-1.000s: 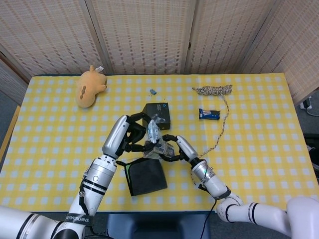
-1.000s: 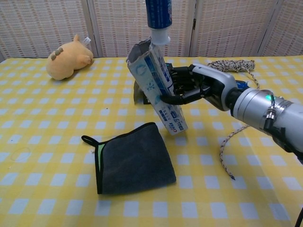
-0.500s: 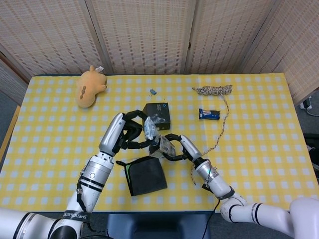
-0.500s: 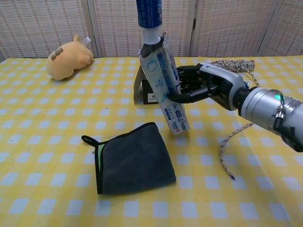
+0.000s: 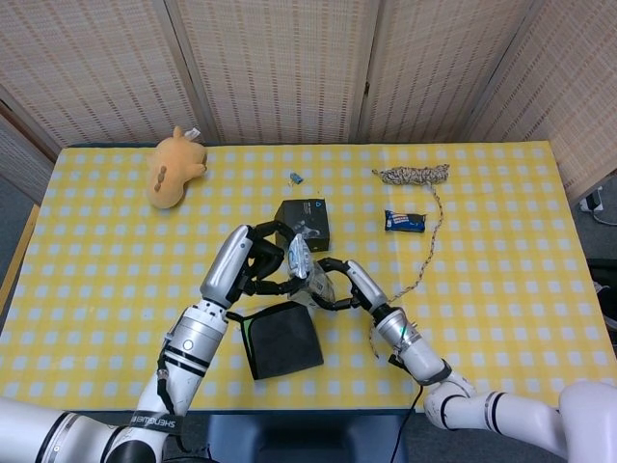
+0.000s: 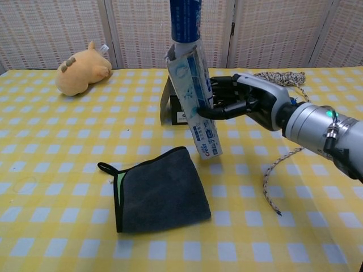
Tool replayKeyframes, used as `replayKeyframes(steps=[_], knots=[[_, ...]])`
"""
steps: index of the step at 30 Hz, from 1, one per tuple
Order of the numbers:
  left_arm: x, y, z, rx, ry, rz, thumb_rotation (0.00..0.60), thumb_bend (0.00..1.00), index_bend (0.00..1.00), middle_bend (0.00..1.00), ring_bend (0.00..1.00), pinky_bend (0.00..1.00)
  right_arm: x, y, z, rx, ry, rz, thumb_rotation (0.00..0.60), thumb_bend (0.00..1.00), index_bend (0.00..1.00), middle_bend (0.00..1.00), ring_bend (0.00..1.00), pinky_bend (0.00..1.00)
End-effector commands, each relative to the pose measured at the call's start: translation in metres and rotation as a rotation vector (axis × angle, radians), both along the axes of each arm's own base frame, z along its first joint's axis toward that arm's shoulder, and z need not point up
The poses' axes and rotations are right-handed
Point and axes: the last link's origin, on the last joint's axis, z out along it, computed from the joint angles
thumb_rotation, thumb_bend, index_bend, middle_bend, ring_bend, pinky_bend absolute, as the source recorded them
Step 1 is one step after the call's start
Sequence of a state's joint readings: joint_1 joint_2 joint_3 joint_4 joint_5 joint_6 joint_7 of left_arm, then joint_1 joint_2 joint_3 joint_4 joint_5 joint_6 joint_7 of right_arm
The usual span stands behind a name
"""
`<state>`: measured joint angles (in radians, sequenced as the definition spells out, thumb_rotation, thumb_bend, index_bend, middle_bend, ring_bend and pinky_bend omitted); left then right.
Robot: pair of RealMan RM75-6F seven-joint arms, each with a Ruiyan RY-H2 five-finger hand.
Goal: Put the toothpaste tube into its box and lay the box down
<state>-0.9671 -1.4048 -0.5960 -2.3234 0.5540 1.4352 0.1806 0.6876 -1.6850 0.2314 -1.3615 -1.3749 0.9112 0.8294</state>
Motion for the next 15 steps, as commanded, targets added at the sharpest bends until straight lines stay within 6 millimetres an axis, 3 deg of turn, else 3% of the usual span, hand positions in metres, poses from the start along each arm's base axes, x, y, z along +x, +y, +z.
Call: replayKeyframes(steps=[1,15], knots=[[0.0026,-0.0001,0.0009,0.007,-0.011,-0.001,0.6,0.56,0.99,1.0,1.0,1.0,-0.0005,0.0015,-0.0015,0.007,-0.004,-0.001,0.6,0.33,0.47,0.38,0.3,0.23],[-0.0036,0.003,0.0001,0.017,-0.025,0.035,0.6,0.56,0.99,1.0,1.0,1.0,0.0017,0.0042,-0.0006,0.035,-0.123,-0.028,0.6,0.33,0.47,0.38,0.3,0.23]])
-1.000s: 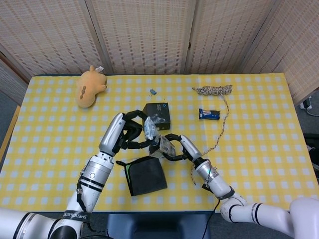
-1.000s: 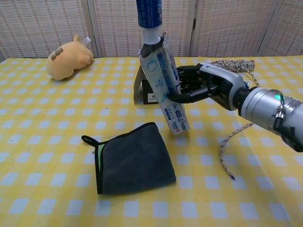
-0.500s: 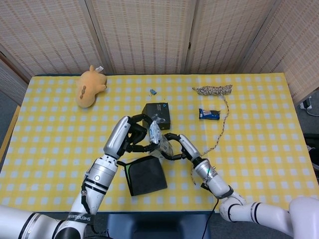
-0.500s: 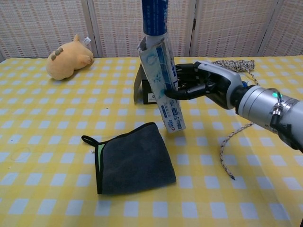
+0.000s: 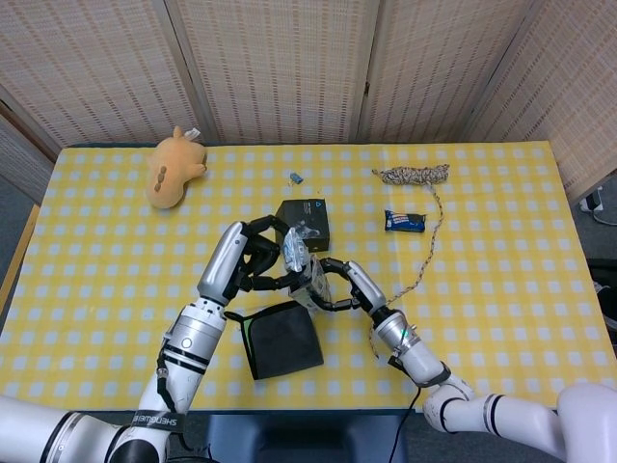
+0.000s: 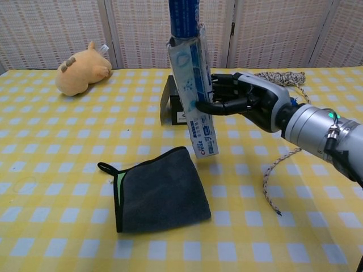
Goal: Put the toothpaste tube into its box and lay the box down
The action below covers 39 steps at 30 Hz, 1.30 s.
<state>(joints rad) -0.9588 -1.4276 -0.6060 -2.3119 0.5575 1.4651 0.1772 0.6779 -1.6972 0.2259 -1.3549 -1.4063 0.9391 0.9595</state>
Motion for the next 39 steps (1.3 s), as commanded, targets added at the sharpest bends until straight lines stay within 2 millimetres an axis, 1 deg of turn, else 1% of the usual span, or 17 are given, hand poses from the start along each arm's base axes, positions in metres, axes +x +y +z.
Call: replayKeyframes(steps=[1,12,13,14,15,16,17,19,20,21,23,33,39], knots=[[-0.001,0.001,0.0,0.0,-0.002,0.005,0.6,0.56,0.99,1.0,1.0,1.0,0.001,0.001,0.0,0.004,-0.013,0.003,0.6,0.33,0.47,0.38,0.3,0.23],[-0.004,0.002,-0.003,0.004,-0.01,0.014,0.6,0.56,0.99,1.0,1.0,1.0,0.005,0.002,0.013,0.005,-0.064,0.012,0.6,0.34,0.47,0.38,0.3,0.23],[-0.004,0.002,-0.003,0.006,-0.01,0.015,0.6,0.56,0.98,1.0,1.0,1.0,0.005,0.002,0.013,0.004,-0.065,0.011,0.6,0.33,0.47,0.38,0.3,0.23],[-0.004,0.002,-0.003,0.007,-0.01,0.012,0.6,0.54,0.96,1.0,1.0,1.0,0.004,0.002,0.014,0.005,-0.064,0.01,0.6,0.33,0.47,0.38,0.3,0.23],[-0.004,0.001,-0.004,0.003,-0.011,0.008,0.6,0.5,0.91,1.0,1.0,1.0,0.004,0.002,0.014,0.005,-0.063,0.01,0.6,0.33,0.47,0.38,0.3,0.23],[-0.004,0.001,-0.004,-0.004,-0.011,0.003,0.6,0.44,0.79,1.0,1.0,1.0,0.004,0.002,0.014,0.006,-0.062,0.009,0.6,0.33,0.47,0.38,0.3,0.23],[-0.005,0.0,-0.005,-0.017,-0.004,-0.005,0.6,0.36,0.63,1.0,1.0,1.0,0.003,0.003,0.013,0.008,-0.061,0.008,0.6,0.33,0.47,0.38,0.3,0.23],[-0.005,0.0,-0.007,-0.037,0.004,-0.012,0.6,0.26,0.3,1.0,1.0,1.0,0.003,0.003,0.013,0.01,-0.059,0.007,0.6,0.34,0.47,0.38,0.3,0.23],[-0.006,0.001,-0.007,-0.045,0.005,-0.015,0.6,0.22,0.16,1.0,1.0,1.0,0.003,0.003,0.013,0.009,-0.057,0.009,0.6,0.34,0.47,0.38,0.3,0.23],[-0.006,0.001,-0.007,-0.05,0.009,-0.019,0.6,0.2,0.07,1.0,1.0,1.0,0.003,0.003,0.012,0.01,-0.056,0.009,0.6,0.34,0.47,0.38,0.3,0.23],[-0.007,0.002,-0.006,-0.057,0.008,-0.024,0.6,0.17,0.01,1.0,1.0,1.0,0.002,0.003,0.012,0.011,-0.053,0.01,0.6,0.33,0.47,0.38,0.3,0.23],[-0.011,0.004,-0.001,-0.065,-0.004,-0.045,0.6,0.15,0.0,1.0,1.0,1.0,0.001,0.005,0.013,0.007,-0.043,0.011,0.6,0.33,0.47,0.38,0.3,0.23],[-0.016,0.006,0.003,-0.013,0.032,-0.065,0.6,0.16,0.0,1.0,1.0,1.0,-0.002,0.005,0.017,-0.002,-0.047,0.004,0.6,0.33,0.47,0.38,0.3,0.23]])
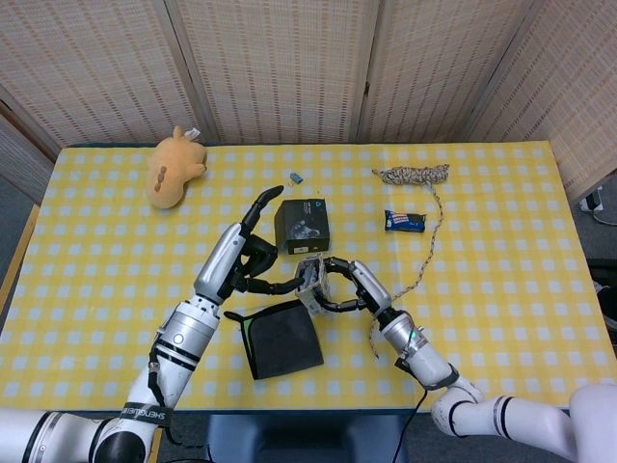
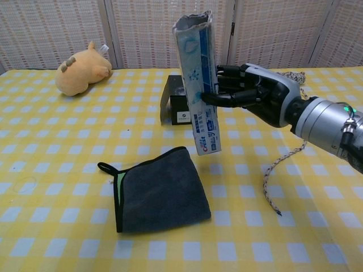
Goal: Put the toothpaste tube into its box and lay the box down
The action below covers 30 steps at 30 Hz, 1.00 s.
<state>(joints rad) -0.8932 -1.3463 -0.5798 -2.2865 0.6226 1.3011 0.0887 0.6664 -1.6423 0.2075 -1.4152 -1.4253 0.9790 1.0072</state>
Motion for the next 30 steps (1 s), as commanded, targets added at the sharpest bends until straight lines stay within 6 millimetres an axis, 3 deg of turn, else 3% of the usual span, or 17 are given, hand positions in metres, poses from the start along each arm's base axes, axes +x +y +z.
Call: replayKeyframes(steps=[1,5,9,11,14,18,22,25,30], knots=[[-0.005,0.002,0.002,0.042,0.032,-0.009,0.6,0.16,0.0,1.0,1.0,1.0,-0.001,0.0,0.001,-0.002,0.0,-0.002,0.6,0.33,0.47,0.38,0.3,0.23],[-0.018,0.006,0.005,0.133,0.119,-0.017,0.6,0.16,0.0,0.98,0.94,1.0,-0.006,0.0,0.006,-0.017,0.021,0.003,0.6,0.34,0.47,0.38,0.3,0.23],[-0.037,0.012,0.009,0.234,0.226,-0.016,0.6,0.16,0.11,0.82,0.81,0.91,-0.011,-0.001,0.016,-0.053,0.058,0.017,0.6,0.33,0.47,0.38,0.3,0.23],[-0.05,0.017,0.012,0.315,0.326,-0.028,0.6,0.16,0.21,0.7,0.68,0.78,-0.013,-0.001,0.022,-0.079,0.095,0.03,0.6,0.33,0.47,0.38,0.3,0.23],[-0.07,0.022,0.011,0.382,0.469,-0.038,0.6,0.16,0.26,0.51,0.46,0.54,-0.017,0.0,0.03,-0.112,0.164,0.049,0.6,0.33,0.47,0.38,0.3,0.23],[-0.103,0.028,0.012,0.432,0.645,-0.036,0.6,0.16,0.26,0.4,0.32,0.31,-0.023,0.002,0.041,-0.163,0.285,0.076,0.6,0.33,0.47,0.38,0.3,0.23],[-0.132,0.033,0.014,0.519,0.789,-0.047,0.6,0.16,0.24,0.34,0.22,0.19,-0.034,0.002,0.046,-0.19,0.415,0.09,0.6,0.34,0.47,0.38,0.3,0.23],[-0.15,0.033,0.015,0.545,0.863,-0.041,0.6,0.16,0.2,0.23,0.11,0.1,-0.05,0.003,0.046,-0.187,0.517,0.075,0.6,0.33,0.47,0.38,0.3,0.23],[-0.17,0.033,0.016,0.584,0.943,-0.027,0.6,0.16,0.15,0.13,0.03,0.05,-0.081,0.005,0.056,-0.193,0.636,0.02,0.6,0.33,0.47,0.39,0.3,0.23]])
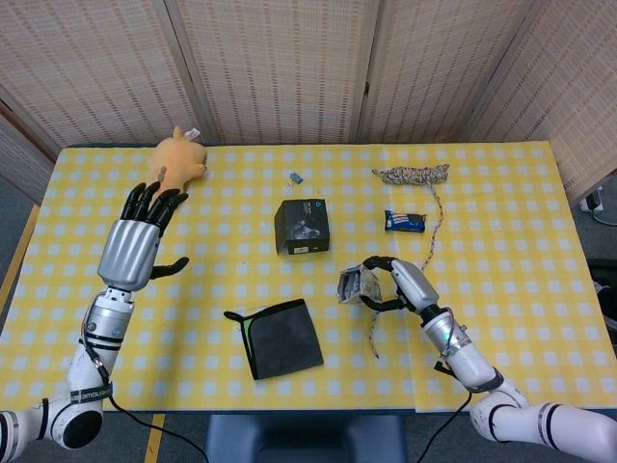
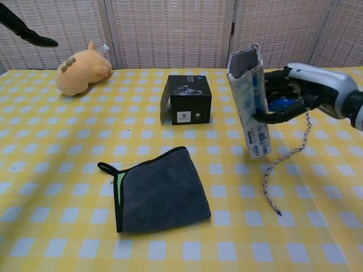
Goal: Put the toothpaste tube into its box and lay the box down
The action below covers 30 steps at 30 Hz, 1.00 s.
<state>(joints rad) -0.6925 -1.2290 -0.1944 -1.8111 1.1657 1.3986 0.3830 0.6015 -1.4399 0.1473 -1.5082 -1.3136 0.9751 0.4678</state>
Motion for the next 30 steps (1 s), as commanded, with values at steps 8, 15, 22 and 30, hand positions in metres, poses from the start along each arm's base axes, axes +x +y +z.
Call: replayKeyframes(steps=[8,15,22,30], knots=[[-0.023,-0.004,-0.005,-0.027,0.101,0.068,0.6,0.16,0.05,0.05,0.0,0.0,-0.046,0.006,0.034,-0.045,0.173,-0.08,0.6,0.33,0.47,0.39,0.3,0.23],[-0.026,0.002,-0.003,-0.033,0.067,0.084,0.6,0.16,0.05,0.05,0.0,0.0,-0.047,0.007,0.046,-0.06,0.224,-0.072,0.6,0.33,0.47,0.39,0.3,0.23],[-0.028,0.001,-0.001,-0.029,0.062,0.077,0.6,0.16,0.05,0.05,0.0,0.0,-0.031,-0.001,0.025,-0.028,0.222,-0.046,0.6,0.33,0.47,0.39,0.31,0.23],[-0.028,-0.004,0.005,-0.019,0.046,0.075,0.6,0.16,0.05,0.05,0.0,0.0,0.0,-0.012,-0.011,0.021,0.236,0.006,0.6,0.33,0.47,0.39,0.3,0.23]])
